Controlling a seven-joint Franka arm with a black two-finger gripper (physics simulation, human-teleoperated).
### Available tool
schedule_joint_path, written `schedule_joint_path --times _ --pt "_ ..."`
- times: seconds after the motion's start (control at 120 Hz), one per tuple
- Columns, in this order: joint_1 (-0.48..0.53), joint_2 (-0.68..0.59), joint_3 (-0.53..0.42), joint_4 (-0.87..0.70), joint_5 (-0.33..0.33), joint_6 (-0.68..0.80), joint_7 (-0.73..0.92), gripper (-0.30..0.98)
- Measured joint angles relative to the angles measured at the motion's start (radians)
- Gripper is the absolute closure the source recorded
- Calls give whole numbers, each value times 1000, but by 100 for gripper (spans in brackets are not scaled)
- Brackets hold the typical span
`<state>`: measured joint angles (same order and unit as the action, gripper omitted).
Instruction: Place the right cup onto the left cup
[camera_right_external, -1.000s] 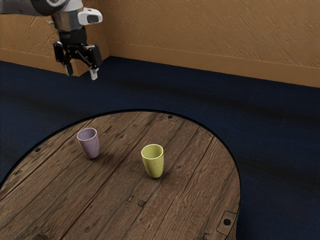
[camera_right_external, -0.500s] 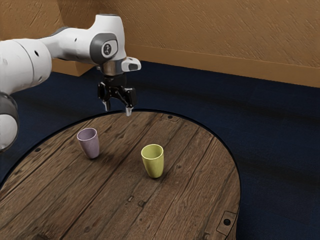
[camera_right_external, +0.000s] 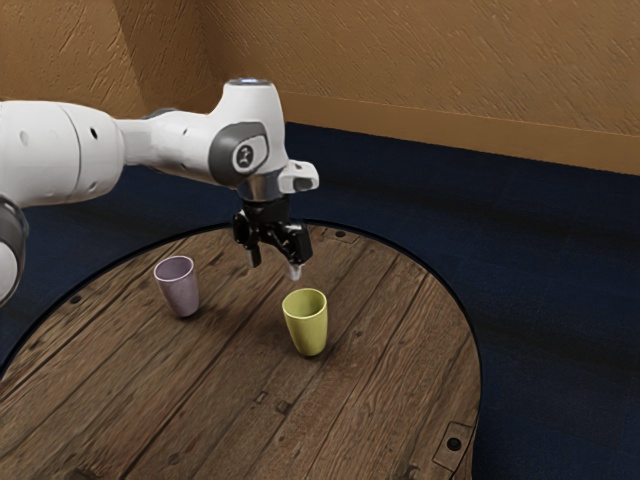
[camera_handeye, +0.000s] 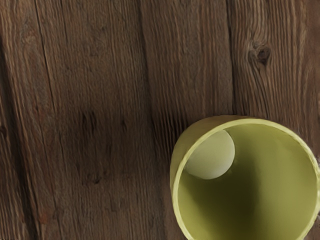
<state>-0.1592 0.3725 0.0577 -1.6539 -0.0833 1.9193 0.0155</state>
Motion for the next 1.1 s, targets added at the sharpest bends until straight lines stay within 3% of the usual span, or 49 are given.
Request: schedule_joint_path --times 0.825,1.1 --pt "-3 86 2 -64 -12 141 -94 0" --pt "-14 101 2 -54 -13 166 -103 28"
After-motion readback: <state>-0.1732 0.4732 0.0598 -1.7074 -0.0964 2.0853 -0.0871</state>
